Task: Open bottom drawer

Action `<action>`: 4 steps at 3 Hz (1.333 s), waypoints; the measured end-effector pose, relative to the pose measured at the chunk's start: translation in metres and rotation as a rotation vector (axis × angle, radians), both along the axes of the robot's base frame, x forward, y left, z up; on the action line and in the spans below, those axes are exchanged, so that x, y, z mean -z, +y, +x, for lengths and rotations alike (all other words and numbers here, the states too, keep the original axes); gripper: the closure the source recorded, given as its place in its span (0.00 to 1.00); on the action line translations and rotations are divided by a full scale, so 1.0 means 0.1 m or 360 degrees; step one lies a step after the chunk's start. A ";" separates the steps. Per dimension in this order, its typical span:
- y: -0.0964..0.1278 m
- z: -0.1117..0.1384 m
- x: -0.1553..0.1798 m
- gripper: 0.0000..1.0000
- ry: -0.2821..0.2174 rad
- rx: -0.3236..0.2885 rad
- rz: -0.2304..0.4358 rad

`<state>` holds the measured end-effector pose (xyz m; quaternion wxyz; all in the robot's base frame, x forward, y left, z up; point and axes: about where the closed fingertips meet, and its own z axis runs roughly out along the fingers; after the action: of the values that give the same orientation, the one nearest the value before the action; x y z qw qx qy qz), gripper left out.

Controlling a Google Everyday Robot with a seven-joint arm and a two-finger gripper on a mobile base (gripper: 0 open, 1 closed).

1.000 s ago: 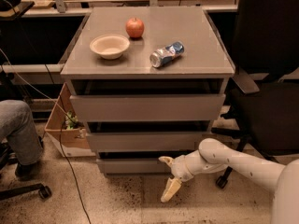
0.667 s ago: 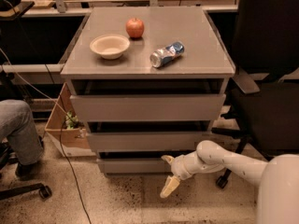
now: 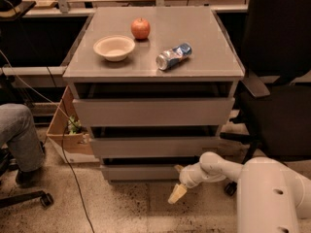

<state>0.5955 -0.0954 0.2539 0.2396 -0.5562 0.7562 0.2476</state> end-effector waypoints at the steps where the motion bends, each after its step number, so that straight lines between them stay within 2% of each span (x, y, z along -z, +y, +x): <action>1: -0.11 0.08 0.27 0.00 -0.0001 0.0071 -0.0048; 2: -0.24 0.24 0.34 0.00 -0.0081 0.0169 -0.0042; 3: -0.35 0.45 0.23 0.00 -0.0186 0.0232 -0.0037; 4: -0.36 0.64 0.22 0.00 -0.0231 0.0247 -0.0034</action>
Offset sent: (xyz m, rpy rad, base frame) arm 0.0474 -0.0458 -0.0369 -0.0217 -0.1248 -0.1914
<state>0.6591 -0.1311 0.2320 0.3063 -0.5149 0.7803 0.1793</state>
